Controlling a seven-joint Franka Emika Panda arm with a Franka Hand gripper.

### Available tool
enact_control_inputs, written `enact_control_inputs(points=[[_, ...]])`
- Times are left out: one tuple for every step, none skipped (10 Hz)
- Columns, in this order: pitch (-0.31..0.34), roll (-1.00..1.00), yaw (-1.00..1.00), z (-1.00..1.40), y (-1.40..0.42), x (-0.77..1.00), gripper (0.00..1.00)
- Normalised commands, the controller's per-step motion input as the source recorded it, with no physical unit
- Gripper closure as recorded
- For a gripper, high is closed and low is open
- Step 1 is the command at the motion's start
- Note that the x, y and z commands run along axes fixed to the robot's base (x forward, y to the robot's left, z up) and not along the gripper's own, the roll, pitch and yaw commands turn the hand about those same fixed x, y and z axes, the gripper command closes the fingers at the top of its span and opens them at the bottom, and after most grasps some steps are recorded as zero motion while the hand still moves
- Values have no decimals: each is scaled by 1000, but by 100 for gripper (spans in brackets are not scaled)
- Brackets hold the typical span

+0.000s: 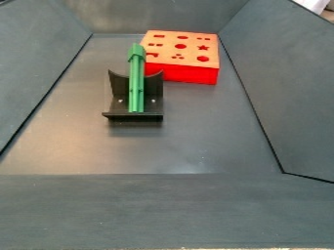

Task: Pick up the 3 prong object. Move up. Place the 3 prong object on the fixture. Regrasp the 3 prong object. Move to above the board. Insert the 3 prong object.
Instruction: Regrasp the 3 prong object.

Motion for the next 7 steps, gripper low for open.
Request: enact_control_inputs(points=[[72,1000,61,-5,-30,63,0],[90,1000,68,0,-35,79,0],[105,1000,76,-4,-37,90,0],[122,1000,85,-9,-39,98,0],[145,1000,99,-6,-42,106,0],[172,1000,124,-10,-49,111,0],[191,1000,152,-7,-50,111,0]])
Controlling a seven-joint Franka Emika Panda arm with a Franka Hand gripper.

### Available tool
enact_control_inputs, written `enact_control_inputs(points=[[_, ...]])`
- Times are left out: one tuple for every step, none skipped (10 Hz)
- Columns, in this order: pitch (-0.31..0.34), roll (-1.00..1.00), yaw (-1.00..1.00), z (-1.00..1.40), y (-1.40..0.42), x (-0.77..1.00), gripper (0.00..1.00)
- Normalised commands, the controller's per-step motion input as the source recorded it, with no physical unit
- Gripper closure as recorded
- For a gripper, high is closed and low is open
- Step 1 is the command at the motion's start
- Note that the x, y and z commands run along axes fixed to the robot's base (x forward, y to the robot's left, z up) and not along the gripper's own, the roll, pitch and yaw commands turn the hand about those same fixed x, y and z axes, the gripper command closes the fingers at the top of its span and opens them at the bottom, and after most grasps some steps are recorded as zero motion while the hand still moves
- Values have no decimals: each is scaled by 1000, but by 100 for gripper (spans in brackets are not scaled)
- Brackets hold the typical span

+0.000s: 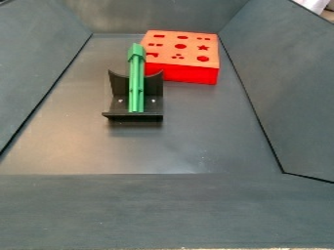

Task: Pick up the 3 prong object. Move up. Place the 3 prong object on the fixture. Regrasp the 3 prong object. Move to above the board. Insert the 3 prong object.
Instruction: Regrasp the 3 prong object.

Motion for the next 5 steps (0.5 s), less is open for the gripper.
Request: enact_control_inputs(points=[[211,1000,192,-9,-53,110,0],[208,875,234,-11,-54,112,0],[181,694,249,-9,-58,114,0],[150,513,259,-13,-60,116,0],[105,301,262,-7,-51,114,0]])
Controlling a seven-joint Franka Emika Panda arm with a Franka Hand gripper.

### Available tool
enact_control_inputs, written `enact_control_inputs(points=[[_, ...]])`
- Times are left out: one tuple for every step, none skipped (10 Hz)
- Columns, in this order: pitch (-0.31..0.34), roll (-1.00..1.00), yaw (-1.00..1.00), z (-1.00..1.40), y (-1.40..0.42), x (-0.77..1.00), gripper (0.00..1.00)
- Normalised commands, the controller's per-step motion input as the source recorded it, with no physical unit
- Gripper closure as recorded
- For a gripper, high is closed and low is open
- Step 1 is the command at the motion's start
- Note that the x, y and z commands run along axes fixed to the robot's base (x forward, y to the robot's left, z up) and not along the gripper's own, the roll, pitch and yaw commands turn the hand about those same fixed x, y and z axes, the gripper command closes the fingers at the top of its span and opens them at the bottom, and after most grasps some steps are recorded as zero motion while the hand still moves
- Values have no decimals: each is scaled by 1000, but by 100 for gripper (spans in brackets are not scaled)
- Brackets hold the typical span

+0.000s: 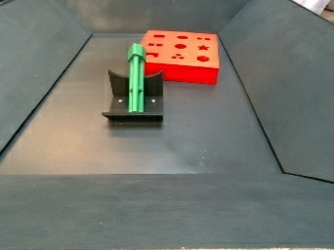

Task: Pick up the 3 prong object. Move up. Place the 3 prong object on the fixture. Regrasp the 3 prong object. Move to above the board. Insert the 3 prong object.
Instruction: Regrasp the 3 prong object.

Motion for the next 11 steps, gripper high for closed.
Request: enact_control_inputs(points=[[64,207,259,-1,-44,104,0],[25,172,246,-6,-46,93,0],[-3,158,228,-12,-50,88,0],[-15,153,200,-7,-52,87,0],[56,108,86,-1000,39,31,0],[47,107,63,-1000,40,34,0],[16,98,73,-1000,38,40,0],[-4,77,79,-1000,34,45,0],[-26,56,78,-1000,33,53,0],[-39,51,70,-1000,31,60,0],[-46,57,59,-1000,27,65,0]])
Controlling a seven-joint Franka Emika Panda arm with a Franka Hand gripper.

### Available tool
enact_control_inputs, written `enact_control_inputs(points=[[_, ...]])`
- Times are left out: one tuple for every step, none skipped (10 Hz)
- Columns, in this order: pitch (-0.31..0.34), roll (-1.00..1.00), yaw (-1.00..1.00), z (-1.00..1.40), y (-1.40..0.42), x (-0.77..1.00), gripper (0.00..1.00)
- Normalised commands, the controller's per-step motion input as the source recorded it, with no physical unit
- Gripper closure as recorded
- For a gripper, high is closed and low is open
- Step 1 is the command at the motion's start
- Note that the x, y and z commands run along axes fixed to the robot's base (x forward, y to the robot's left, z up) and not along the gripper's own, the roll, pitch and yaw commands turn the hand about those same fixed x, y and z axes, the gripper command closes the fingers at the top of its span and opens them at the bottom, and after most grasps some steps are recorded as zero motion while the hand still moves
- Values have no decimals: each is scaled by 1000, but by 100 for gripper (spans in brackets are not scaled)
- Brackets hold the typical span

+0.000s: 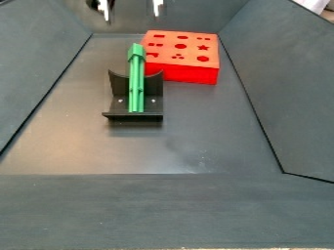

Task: Pick up the 3 prong object. Move up. Place the 3 prong object on the fixture. Regrasp the 3 prong object. Move to above the board. Insert the 3 prong object.
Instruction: Regrasp the 3 prong object, then move to above the board.

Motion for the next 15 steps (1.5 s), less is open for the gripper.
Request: enact_control_inputs(points=[[-51,56,46,-1000,23,75,0],[-48,56,35,-1000,22,84,0],[-43,58,28,-1000,18,94,0],[-35,63,18,-1000,11,106,0],[-16,65,13,-925,7,115,0],[-2,65,15,-771,1,112,0],[15,69,18,-618,-3,105,0],[22,72,28,-431,-10,97,0],[21,70,38,-297,-11,86,0],[0,0,0,0,0,0,100],[-138,161,-72,1000,-238,-21,100],[-135,157,-77,1000,-237,-22,100],[-110,123,-90,1000,-218,-26,100],[-95,97,-100,1000,-210,-27,100],[-44,54,-126,1000,-198,-29,100]])
